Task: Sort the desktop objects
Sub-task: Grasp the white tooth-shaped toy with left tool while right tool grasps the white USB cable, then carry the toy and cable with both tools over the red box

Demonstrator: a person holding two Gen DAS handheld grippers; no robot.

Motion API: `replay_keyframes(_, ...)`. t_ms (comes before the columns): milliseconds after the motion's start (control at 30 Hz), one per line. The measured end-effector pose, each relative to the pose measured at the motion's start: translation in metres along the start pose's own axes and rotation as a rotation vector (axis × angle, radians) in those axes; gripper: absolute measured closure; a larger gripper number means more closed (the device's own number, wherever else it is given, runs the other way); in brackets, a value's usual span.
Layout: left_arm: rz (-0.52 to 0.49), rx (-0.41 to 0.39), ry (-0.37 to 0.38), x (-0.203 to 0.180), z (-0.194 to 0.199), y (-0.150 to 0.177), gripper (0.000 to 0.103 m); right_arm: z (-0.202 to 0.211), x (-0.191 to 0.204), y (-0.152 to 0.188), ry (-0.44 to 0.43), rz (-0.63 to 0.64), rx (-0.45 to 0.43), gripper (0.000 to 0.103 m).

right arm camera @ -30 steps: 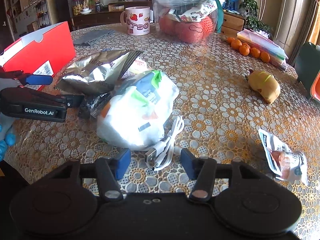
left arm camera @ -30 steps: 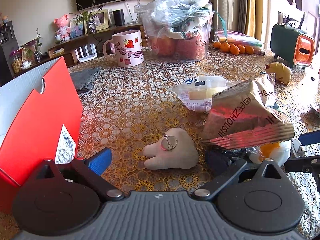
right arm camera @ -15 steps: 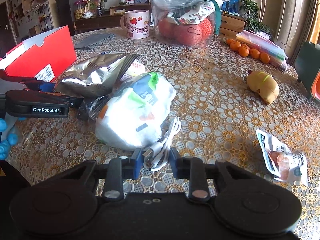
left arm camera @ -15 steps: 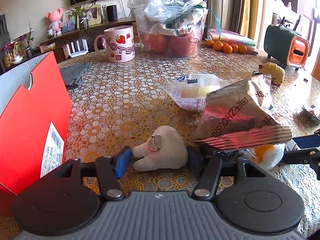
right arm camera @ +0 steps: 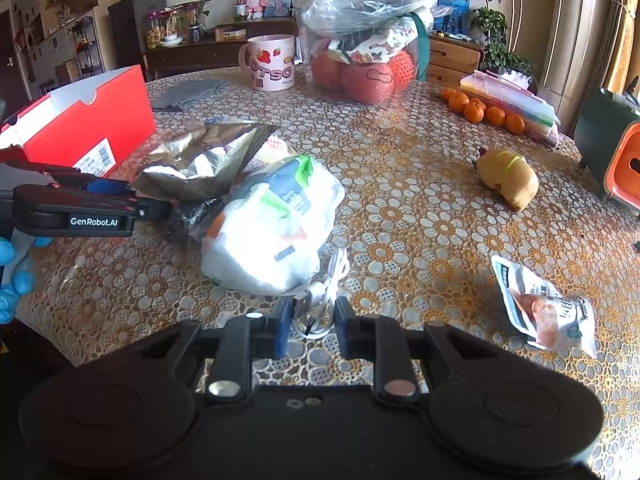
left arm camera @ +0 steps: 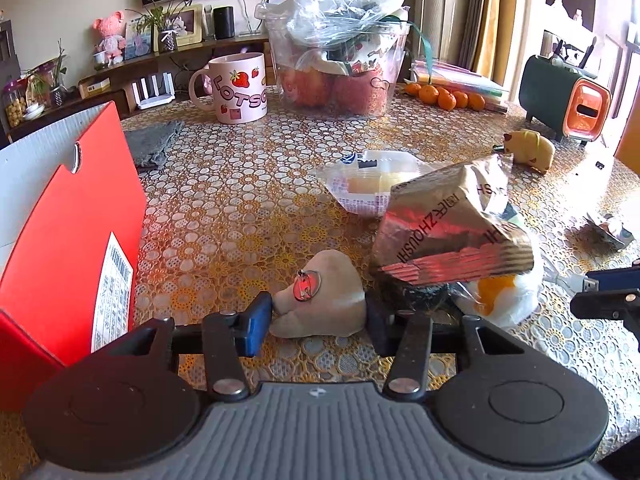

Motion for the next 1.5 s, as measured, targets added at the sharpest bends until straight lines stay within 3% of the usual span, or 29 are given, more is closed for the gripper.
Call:
replay_keyframes(533,0.0,-0.012,0.047,-0.007,0.054,0.004,0.056,0.05,0.011,-0.014,0.034,0.029,-0.093,0.082)
replay_keyframes(1000,-0.023,-0.051,0.066,-0.008,0.115,-0.013,0.056,0.102,0.042,-0.052,-0.029,0.073,-0.216,0.082)
replay_keyframes(1333,0.004,-0.091,0.033,0.035,0.155,-0.032,0.056,0.114,0.088,-0.1,-0.1,0.158,-0.295,0.082)
replay_keyframes(1500,0.021,-0.104,-0.02,0.071,0.166,-0.036,0.056,0.113,0.114,-0.128,-0.136,0.214,-0.33,0.082)
Point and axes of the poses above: each gripper's, at about its wrist camera, not at the fingertips, and z roughly against the way its jaws point, x to its left, y to its underside, the point moved 5 cm from there along -z, roughly the way its jaws point, and after that the axes turned 10 degrees about z, right-handed, at the moved point
